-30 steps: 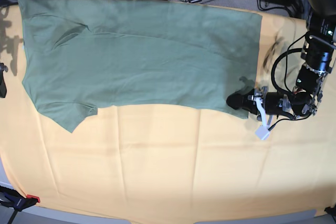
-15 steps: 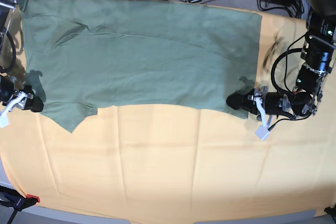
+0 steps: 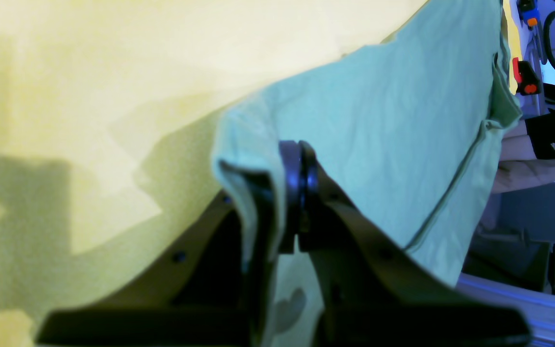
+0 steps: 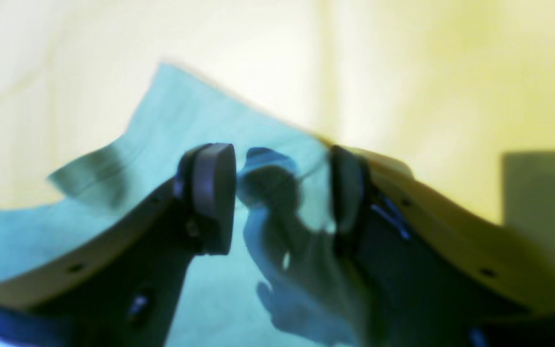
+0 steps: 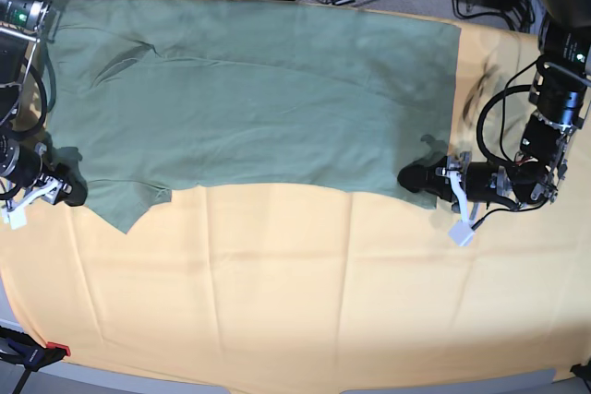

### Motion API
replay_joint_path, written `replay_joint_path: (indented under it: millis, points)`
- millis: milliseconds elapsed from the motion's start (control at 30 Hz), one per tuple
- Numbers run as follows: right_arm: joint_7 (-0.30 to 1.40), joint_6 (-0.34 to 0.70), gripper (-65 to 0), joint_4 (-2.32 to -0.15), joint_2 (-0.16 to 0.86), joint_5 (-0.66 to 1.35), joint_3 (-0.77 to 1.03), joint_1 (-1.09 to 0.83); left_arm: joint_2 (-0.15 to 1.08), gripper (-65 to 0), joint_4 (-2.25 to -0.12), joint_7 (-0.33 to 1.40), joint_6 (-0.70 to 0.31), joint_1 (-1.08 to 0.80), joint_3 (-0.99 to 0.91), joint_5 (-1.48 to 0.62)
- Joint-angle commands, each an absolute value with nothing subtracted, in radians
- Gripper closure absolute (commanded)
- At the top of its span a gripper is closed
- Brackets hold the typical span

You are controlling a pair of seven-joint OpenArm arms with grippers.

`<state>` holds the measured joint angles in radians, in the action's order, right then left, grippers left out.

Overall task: Fold the T-shirt properly
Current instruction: 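Grasp the shirt's sleeve-side hem corner with the right gripper, then lift the hem edge with both grippers and fold it over the shirt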

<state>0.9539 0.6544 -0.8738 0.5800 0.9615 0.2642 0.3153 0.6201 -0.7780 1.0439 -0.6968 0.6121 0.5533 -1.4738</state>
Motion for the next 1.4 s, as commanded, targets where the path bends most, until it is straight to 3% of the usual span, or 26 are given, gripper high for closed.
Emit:
replay_joint_path:
  millis: [0,67,167,200,467,733,967,1200,1367]
  points:
    - [0.973,0.668,-29.0,-0.881,0.596,0.969,0.265,0.331,0.632,0.0,-0.784,1.044,-0.698,0.635,0.549,-1.484]
    - [0.963,0.674,-21.1,-0.881,0.596,0.968,0.265,0.332,0.633,0.0,-0.784,1.044,-0.698,0.635,0.549,-1.484]
    - [0.92,0.673,-1.6,-0.881,0.597,0.966,0.265,0.332,0.634,0.0,-0.784,1.043,-0.698,0.636,0.549,-1.484]
    - [0.902,0.673,0.0,-0.881,0.597,0.96,0.265,0.332,0.633,0.0,-0.784,1.043,-0.698,0.641,0.549,-1.484]
    - [0.726,0.669,0.0,-0.881,0.603,0.859,0.265,0.352,0.632,0.0,-0.784,1.004,-0.698,0.754,0.549,-1.48]
    - [0.721,0.646,0.0,-0.881,0.592,0.786,0.265,0.432,0.607,0.0,-0.784,0.767,-0.698,0.785,0.549,-1.266]
    - [0.554,0.559,0.0,-0.881,0.581,0.584,0.179,0.469,0.568,0.0,-0.783,0.527,-0.698,0.785,0.549,-1.007]
    - [0.443,0.477,0.0,-0.881,0.571,0.431,0.051,0.503,0.529,0.0,-0.783,0.393,-0.653,0.785,0.549,-0.809]
    - [0.45,0.461,0.0,-0.881,0.571,0.412,0.037,0.561,0.53,0.0,-0.783,0.382,-0.65,0.785,0.539,-0.794]
